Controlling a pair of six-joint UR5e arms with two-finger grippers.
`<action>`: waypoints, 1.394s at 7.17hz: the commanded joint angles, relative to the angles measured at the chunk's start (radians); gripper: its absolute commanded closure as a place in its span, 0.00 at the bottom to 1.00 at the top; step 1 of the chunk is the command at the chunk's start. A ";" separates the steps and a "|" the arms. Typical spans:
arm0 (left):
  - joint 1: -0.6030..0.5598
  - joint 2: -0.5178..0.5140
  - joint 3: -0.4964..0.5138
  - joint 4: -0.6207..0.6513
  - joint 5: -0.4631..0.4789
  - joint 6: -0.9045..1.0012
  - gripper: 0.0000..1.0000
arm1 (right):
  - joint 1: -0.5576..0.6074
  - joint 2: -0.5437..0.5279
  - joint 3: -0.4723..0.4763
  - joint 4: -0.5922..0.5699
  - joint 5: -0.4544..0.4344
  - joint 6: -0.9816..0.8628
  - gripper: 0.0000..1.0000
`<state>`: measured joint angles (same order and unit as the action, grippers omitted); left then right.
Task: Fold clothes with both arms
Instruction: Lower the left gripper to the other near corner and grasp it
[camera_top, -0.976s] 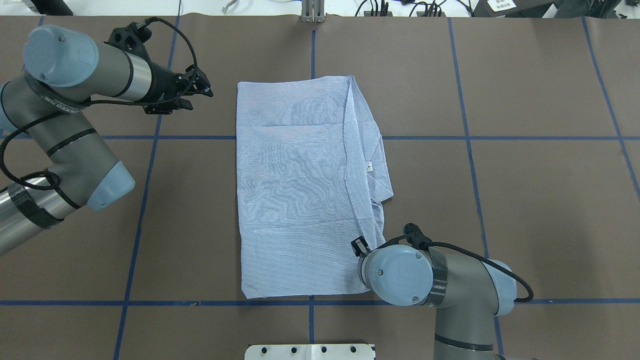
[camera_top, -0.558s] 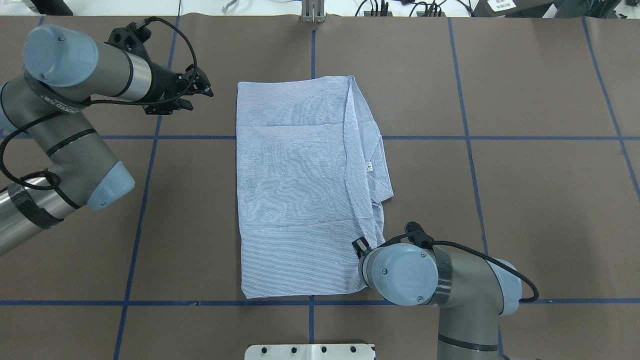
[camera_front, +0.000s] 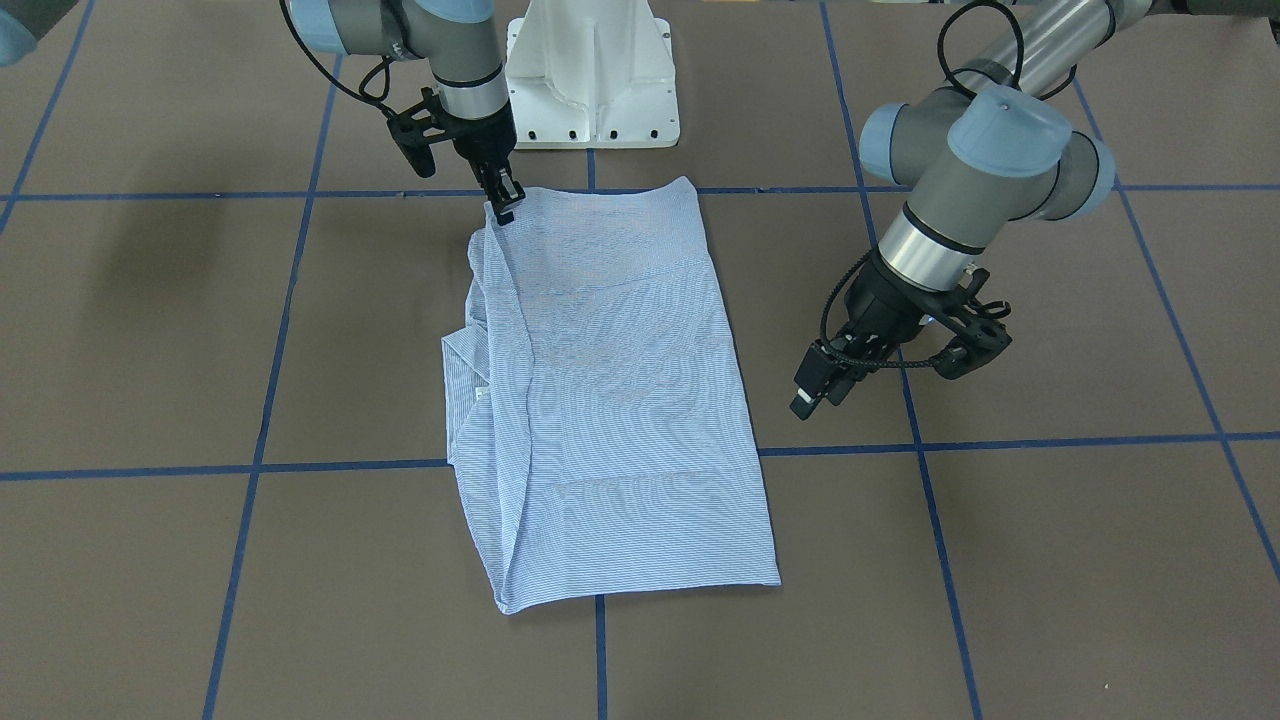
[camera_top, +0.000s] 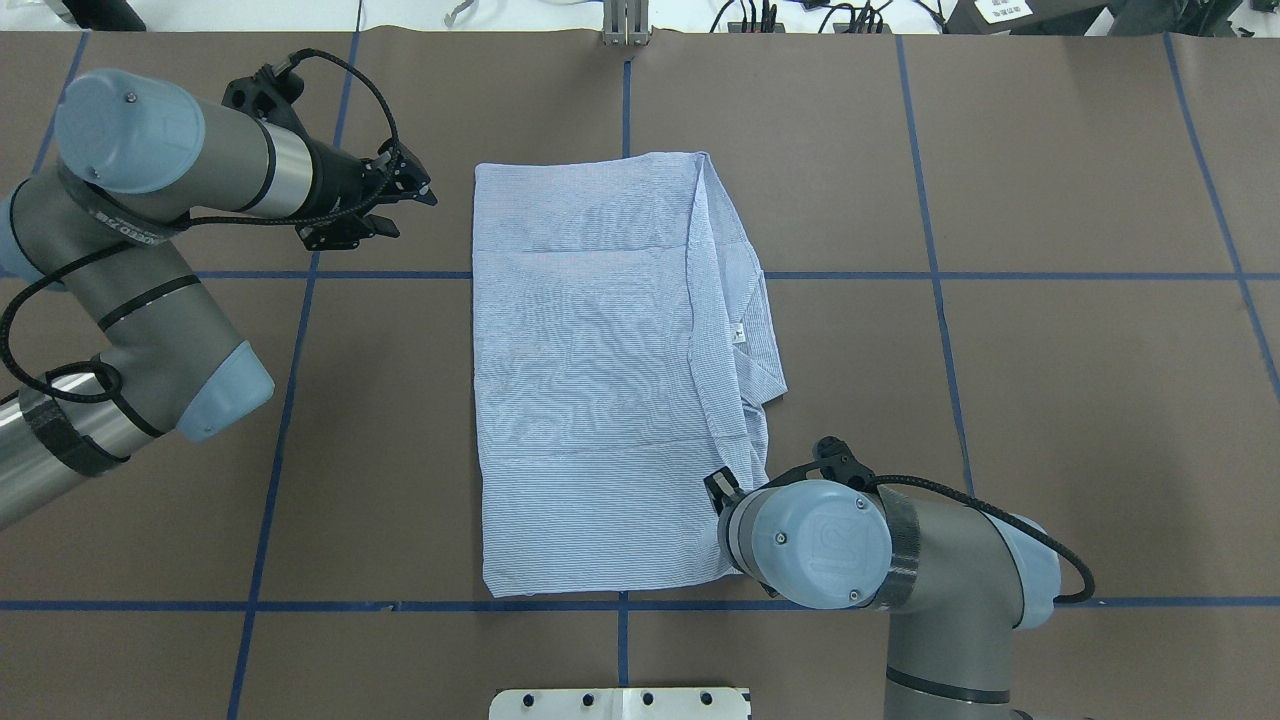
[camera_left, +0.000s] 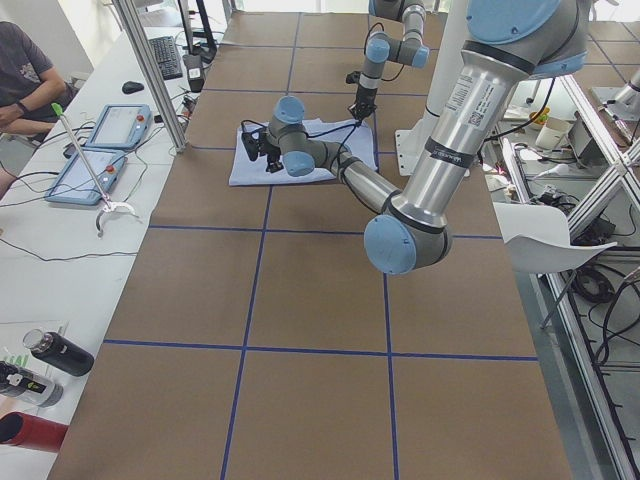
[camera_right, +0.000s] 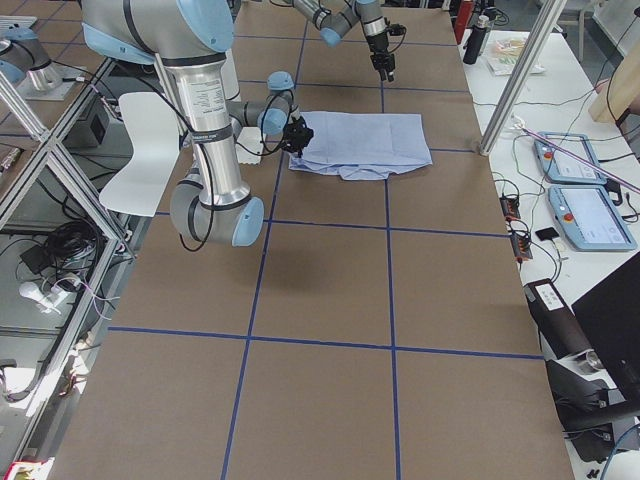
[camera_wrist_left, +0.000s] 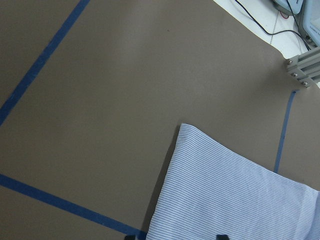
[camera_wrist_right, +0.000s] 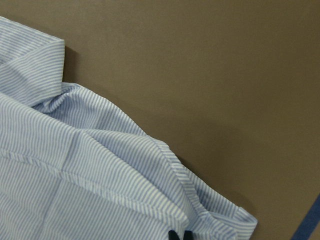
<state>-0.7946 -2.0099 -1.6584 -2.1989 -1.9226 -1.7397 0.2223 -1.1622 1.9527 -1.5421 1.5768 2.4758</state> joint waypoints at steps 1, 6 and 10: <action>0.139 0.094 -0.148 0.001 0.092 -0.136 0.38 | -0.003 -0.004 0.005 -0.024 -0.001 0.000 1.00; 0.572 0.220 -0.265 0.021 0.349 -0.337 0.37 | -0.003 0.002 0.005 -0.024 0.003 0.000 1.00; 0.617 0.220 -0.262 0.036 0.360 -0.346 0.49 | -0.004 0.004 0.005 -0.024 0.003 0.000 1.00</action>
<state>-0.1886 -1.7910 -1.9223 -2.1639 -1.5654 -2.0825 0.2188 -1.1593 1.9575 -1.5662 1.5800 2.4759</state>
